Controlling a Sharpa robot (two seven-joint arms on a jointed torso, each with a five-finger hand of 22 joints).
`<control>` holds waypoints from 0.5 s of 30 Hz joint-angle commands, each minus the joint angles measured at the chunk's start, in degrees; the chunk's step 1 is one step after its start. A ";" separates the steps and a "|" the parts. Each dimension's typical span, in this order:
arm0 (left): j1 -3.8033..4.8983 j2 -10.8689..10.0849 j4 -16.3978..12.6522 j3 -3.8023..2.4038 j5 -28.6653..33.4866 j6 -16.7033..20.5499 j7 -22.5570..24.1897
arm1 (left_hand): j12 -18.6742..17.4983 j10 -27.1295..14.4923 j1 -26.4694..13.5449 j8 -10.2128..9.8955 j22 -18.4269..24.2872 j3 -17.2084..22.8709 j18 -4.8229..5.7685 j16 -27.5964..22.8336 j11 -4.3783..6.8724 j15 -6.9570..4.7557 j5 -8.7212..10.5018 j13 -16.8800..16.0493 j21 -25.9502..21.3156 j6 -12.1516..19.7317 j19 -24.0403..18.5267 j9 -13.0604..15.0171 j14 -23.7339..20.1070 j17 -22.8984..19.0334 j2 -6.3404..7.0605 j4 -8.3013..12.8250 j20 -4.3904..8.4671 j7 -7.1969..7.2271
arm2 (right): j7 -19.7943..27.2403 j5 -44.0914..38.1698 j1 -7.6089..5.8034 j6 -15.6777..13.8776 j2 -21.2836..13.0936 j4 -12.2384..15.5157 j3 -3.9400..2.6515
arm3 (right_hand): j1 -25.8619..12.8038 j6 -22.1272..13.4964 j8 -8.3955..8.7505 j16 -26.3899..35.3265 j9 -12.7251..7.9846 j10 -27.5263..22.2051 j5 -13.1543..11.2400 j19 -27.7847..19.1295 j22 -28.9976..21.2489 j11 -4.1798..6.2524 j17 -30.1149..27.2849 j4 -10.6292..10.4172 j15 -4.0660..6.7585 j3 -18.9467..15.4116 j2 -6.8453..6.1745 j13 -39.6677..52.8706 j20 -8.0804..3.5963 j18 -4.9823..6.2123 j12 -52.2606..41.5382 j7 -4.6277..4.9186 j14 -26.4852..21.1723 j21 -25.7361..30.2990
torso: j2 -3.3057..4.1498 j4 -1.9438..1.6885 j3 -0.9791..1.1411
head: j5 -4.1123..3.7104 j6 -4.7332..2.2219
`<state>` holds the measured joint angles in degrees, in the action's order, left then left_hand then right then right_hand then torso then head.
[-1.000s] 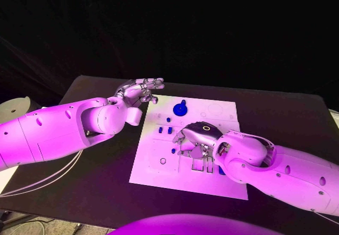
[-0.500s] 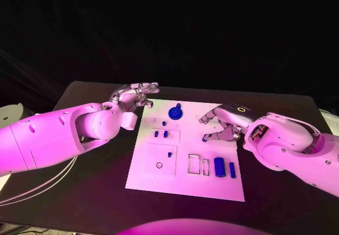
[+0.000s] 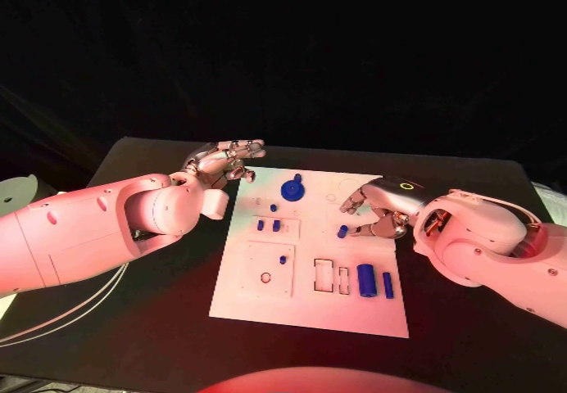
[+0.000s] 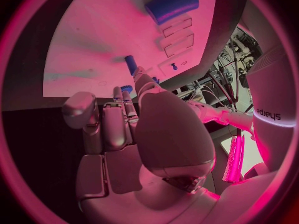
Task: Assemble the parts on the task board
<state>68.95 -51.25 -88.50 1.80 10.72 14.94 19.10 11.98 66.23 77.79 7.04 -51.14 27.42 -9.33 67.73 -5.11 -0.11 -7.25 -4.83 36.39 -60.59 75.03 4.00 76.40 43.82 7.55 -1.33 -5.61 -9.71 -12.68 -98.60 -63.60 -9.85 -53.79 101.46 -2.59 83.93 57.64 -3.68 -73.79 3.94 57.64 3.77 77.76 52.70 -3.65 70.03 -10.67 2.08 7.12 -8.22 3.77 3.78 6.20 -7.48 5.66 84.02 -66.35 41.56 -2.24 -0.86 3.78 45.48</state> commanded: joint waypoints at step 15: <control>0.00 -0.03 -0.21 -0.02 -0.33 -1.13 0.29 | 0.38 -0.27 0.45 0.35 0.04 -0.15 -0.53 -0.15 -0.07 0.31 -0.29 -0.09 -0.23 0.47 -0.02 -0.07 -0.22 -0.05 -0.19 0.25 -0.14 0.09 | 0.80 -1.82 1.19 4.66 3.02 -1.96 0.14 | 2.34 5.91 -1.00 0.66 0.40 6.74 -0.48 1.21 1.09 0.07 -0.77 -0.21 -1.03 3.86 3.28 -0.14 1.15 0.48 -1.67 0.50 2.63 -0.37 | 0.01 0.02 -0.07 | 0.32 0.35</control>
<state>68.94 -51.32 -88.57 1.81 10.70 14.84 19.09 11.98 66.23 77.79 7.04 -51.14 27.42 -9.33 67.73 -5.11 -0.11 -7.25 -4.83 36.39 -60.59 75.03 4.00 76.40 43.83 7.55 -1.34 -5.61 -9.71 -12.44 -99.38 -62.48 -6.81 -50.84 99.57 -2.46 86.23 63.27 -4.55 -73.16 4.29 64.13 3.51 78.81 53.73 -3.59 69.22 -10.88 1.42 10.74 -5.39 3.69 4.82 6.20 -8.89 6.12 84.02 -66.37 41.59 -2.28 -0.93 4.03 45.76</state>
